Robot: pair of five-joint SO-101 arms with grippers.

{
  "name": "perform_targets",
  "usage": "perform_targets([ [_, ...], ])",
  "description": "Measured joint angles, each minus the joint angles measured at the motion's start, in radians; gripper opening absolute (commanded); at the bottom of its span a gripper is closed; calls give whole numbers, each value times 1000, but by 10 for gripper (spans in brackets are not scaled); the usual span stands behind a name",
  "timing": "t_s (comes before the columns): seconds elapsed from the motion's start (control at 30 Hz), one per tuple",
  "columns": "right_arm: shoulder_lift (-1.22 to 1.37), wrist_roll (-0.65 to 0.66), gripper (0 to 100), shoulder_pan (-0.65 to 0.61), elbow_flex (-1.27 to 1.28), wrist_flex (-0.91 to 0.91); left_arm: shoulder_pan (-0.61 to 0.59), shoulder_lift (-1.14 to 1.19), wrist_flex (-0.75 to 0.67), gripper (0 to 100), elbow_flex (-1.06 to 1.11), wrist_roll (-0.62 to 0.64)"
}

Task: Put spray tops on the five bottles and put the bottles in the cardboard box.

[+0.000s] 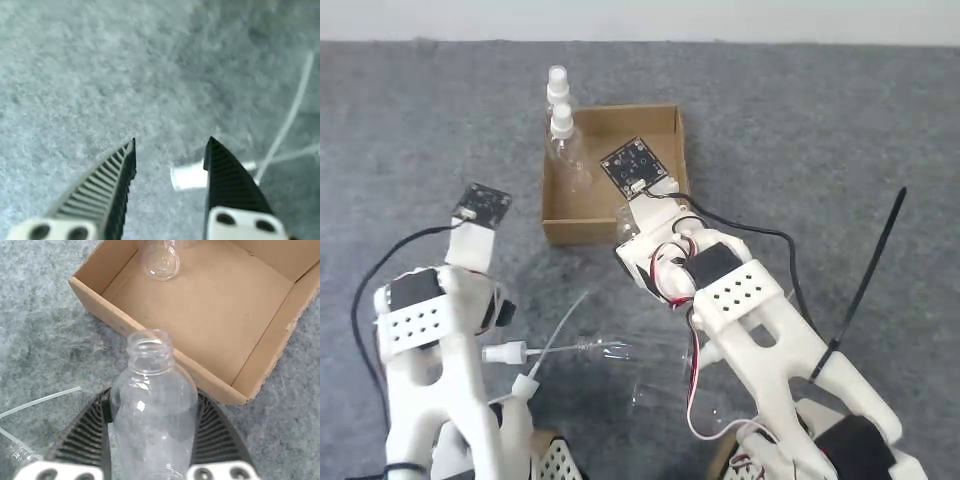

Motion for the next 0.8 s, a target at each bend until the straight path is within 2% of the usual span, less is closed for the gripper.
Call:
perform_targets([
  [0.17, 0, 0, 9, 0, 0, 0, 2, 0, 25, 206, 0, -112],
  [0.4, 0, 0, 9, 0, 0, 0, 2, 0, 120, 206, 0, -173],
  [0.53, 0, 0, 9, 0, 0, 0, 2, 0, 161, 206, 20, -287],
  [0.67, 0, 0, 9, 0, 0, 0, 3, 0, 132, 206, 121, -411],
  [0.8, 0, 0, 9, 0, 0, 0, 3, 0, 8, 206, 219, -431],
])
